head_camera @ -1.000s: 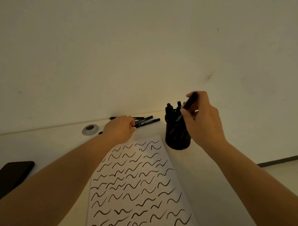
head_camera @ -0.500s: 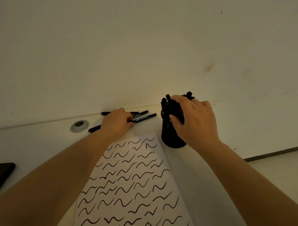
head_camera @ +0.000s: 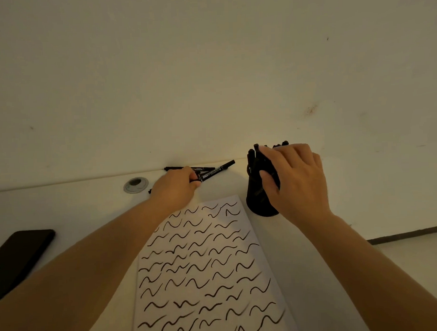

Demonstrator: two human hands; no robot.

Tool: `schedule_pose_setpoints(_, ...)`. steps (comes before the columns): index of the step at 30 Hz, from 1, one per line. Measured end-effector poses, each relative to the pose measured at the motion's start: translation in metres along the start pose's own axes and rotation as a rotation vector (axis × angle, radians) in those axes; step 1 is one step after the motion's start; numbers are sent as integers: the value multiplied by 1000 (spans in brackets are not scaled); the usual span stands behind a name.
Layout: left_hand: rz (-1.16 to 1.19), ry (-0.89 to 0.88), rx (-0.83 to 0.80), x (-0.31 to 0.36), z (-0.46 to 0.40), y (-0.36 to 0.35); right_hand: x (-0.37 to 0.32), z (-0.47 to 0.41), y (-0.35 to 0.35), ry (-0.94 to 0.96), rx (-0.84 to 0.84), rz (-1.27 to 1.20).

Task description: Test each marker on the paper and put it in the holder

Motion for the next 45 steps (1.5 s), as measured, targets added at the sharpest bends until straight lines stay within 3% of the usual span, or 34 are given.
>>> schedule_pose_setpoints(2,140,17,1,3,23,15,-17,5,13,53,69,-76)
schedule_pose_setpoints(4,332,36,3,8,49,28,-38,14,16,77,-1,-212)
schedule_pose_setpoints(10,600,-25,-38,29,140,49,-78,65,2,-592,-389,-818)
schedule_pose_setpoints(14,605,-70,-52,33,186,48,-103,93,11,-662,-371,-1017)
schedule_pose_setpoints(19,600,-114,-147,31,225,40,-113,124,28,-795,-236,-1097)
schedule_pose_setpoints(22,578,-161,-196,35,244,36,-122,138,35,-818,-241,-1101)
schedule_pose_setpoints(33,521,-179,-52,47,265,57,-140,142,59,-818,-221,-1148)
schedule_pose_setpoints(37,420,-190,69,56,266,63,-133,143,57,-918,-153,-1128)
schedule_pose_setpoints(41,117,-272,255,61,265,66,-122,151,49,-1117,-84,-1101)
schedule_pose_setpoints(43,67,-285,279,54,271,66,-91,156,49,-1332,25,-1081)
schedule_pose_setpoints(45,119,-222,290,36,275,70,-54,157,61,-1372,147,-1011)
Point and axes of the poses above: each hand's wrist, its own z-axis away from the middle knuckle, its own y-axis out of the back of the hand, x = y × z, the point moved 6 cm from there along -z, towards the middle knuckle, and after that the axes turned 4 degrees about x, right-handed, at the moved point
